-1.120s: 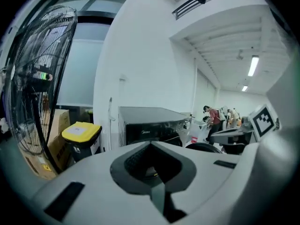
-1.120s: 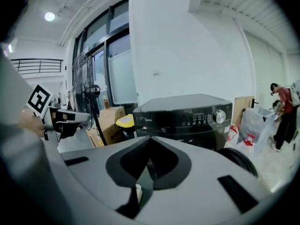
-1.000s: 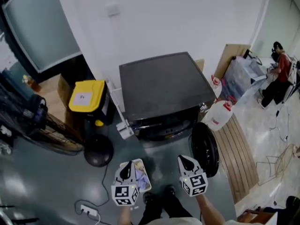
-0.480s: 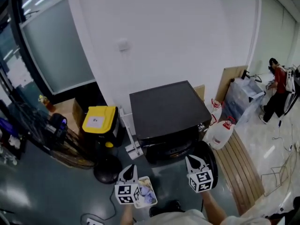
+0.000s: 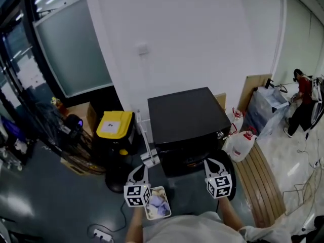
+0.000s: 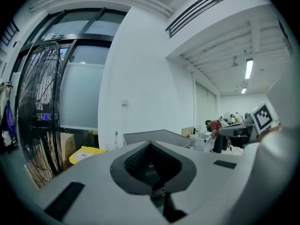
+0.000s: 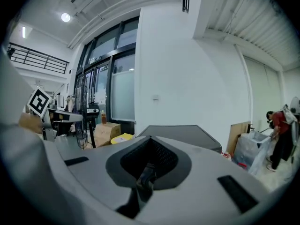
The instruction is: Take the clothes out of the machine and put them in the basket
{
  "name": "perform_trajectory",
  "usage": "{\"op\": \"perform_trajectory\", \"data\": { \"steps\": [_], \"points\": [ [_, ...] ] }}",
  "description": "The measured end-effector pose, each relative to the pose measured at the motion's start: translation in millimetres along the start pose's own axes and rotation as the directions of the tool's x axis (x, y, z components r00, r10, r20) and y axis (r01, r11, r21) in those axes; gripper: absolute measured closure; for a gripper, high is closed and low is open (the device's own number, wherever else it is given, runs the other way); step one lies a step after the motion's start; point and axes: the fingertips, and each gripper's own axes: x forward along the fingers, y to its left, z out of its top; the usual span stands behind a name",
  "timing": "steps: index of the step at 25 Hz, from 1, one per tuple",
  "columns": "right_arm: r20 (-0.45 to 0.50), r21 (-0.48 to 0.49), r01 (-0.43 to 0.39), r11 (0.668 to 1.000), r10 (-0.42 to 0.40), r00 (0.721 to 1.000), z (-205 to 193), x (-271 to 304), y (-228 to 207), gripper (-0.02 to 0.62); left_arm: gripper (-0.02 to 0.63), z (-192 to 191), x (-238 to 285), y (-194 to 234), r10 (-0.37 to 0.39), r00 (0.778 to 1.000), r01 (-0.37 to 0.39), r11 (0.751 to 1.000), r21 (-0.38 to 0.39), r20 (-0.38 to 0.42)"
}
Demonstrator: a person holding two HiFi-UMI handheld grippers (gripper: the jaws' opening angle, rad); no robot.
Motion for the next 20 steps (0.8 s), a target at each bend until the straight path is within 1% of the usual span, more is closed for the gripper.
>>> {"op": "perform_trajectory", "data": {
  "steps": [9, 20],
  "points": [
    [0.015, 0.008, -0.006, 1.000, 0.006, 1.000, 4, 4, 9, 0.572, 0.588, -5, -8, 8, 0.020, 1.000, -0.020, 0.999, -0.031, -0.002],
    [0.001, -0.001, 0.000, 1.000, 0.000, 1.000, 2, 2, 12, 0.572, 0.588, -9, -6, 1, 0.007, 1.000, -0.007, 1.000, -0.028, -0.016]
  ]
}}
